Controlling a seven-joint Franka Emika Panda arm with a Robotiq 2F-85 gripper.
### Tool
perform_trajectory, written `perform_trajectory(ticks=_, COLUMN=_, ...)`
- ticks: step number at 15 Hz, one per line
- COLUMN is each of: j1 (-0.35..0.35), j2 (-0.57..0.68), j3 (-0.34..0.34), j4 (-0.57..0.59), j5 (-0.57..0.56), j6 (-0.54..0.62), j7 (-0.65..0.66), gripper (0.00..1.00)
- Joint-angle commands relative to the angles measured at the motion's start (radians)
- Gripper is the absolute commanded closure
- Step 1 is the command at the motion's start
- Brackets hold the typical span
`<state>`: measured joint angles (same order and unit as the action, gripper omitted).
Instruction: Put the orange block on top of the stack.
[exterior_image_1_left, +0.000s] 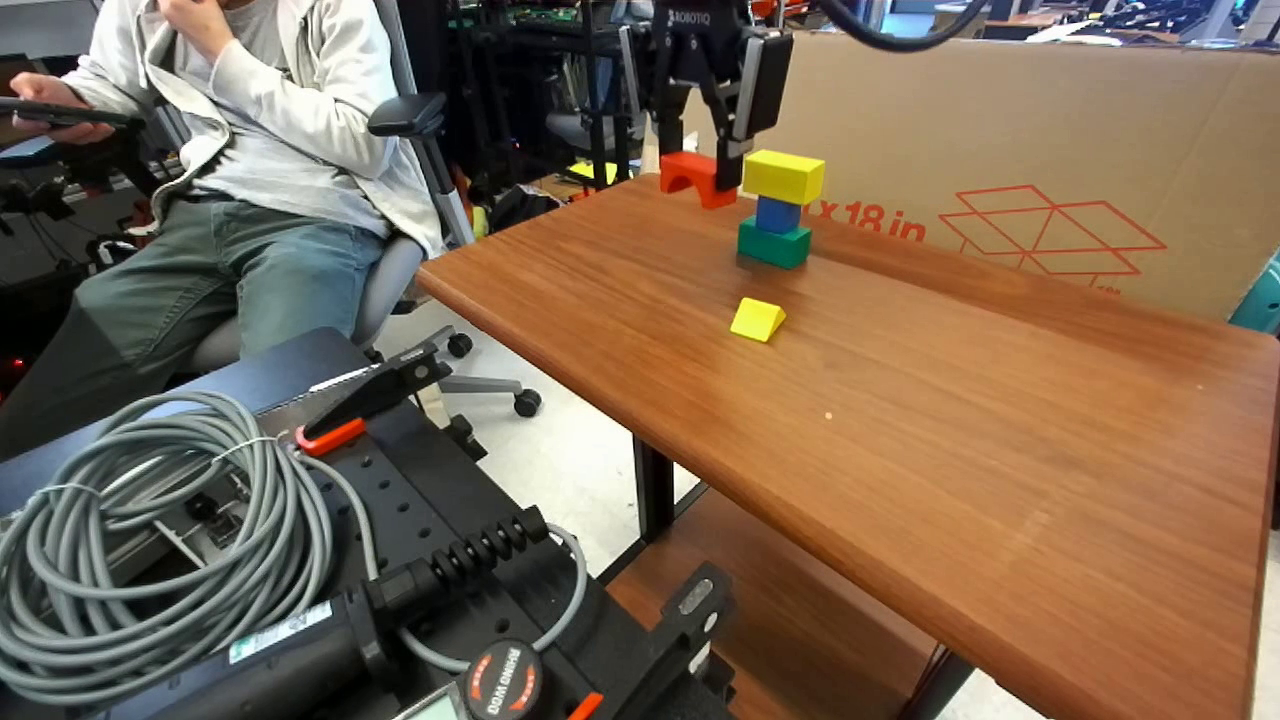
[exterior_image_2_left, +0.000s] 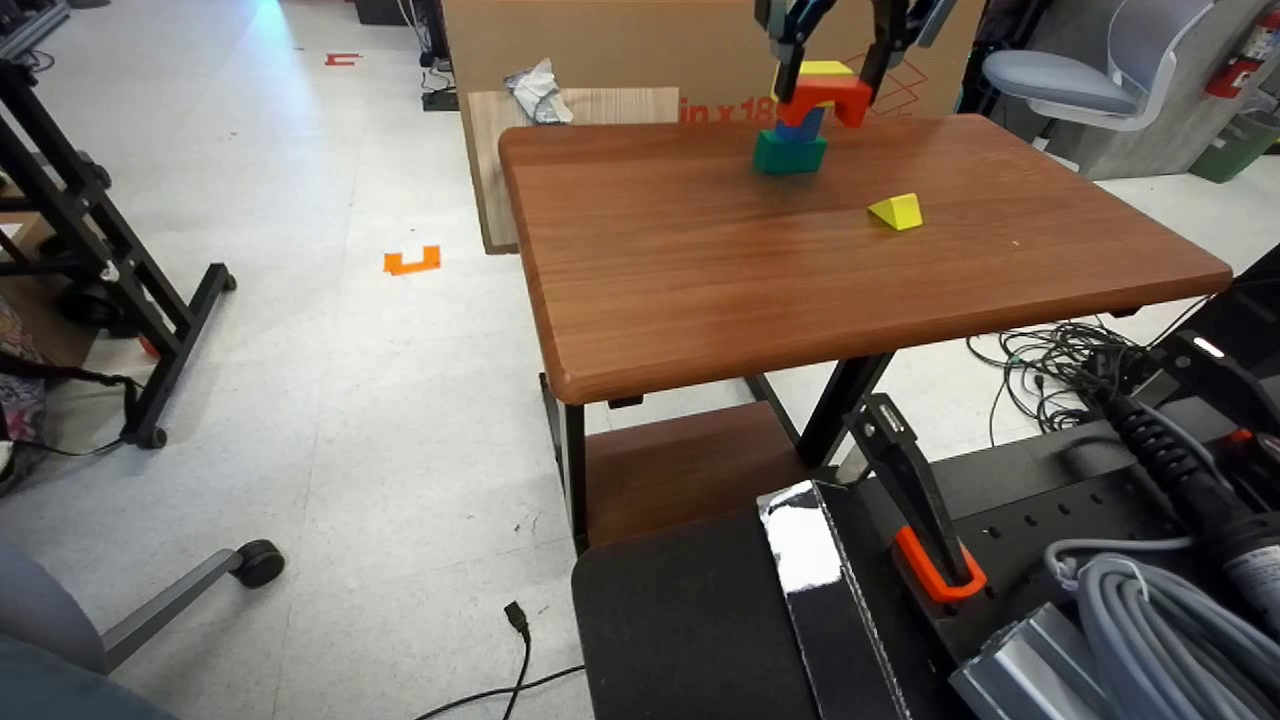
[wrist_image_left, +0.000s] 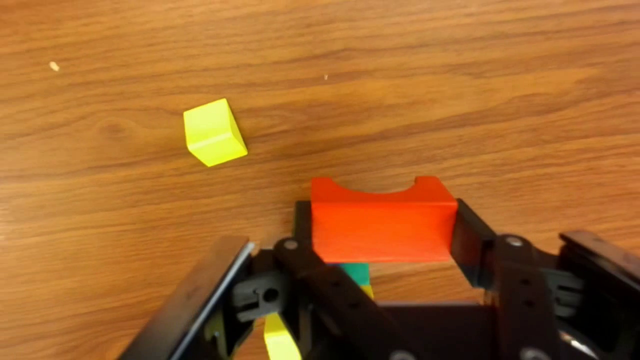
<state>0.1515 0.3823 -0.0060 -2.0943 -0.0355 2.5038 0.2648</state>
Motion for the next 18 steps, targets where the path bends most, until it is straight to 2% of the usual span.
perform_trajectory(ticks=1, j1=-0.013, j2=-0.063, j3=-0.020, j4=0.002, j5=-0.015, j6=-0.026, j7=0.032, gripper=0.59)
perform_trajectory(ticks=9, j1=-0.067, j2=-0.053, j3=-0.024, j4=0.085, j5=-0.014, j6=-0.063, j7=-0.049, gripper=0.59)
perform_trajectory(ticks=12, j1=-0.063, j2=-0.030, j3=-0.024, j4=0.101, j5=-0.034, j6=-0.024, j7=-0.073, gripper=0.59)
perform_trajectory(ticks=18, j1=-0.045, j2=0.024, j3=-0.019, j4=0.159, j5=-0.094, j6=-0.028, j7=-0.110, gripper=0.59)
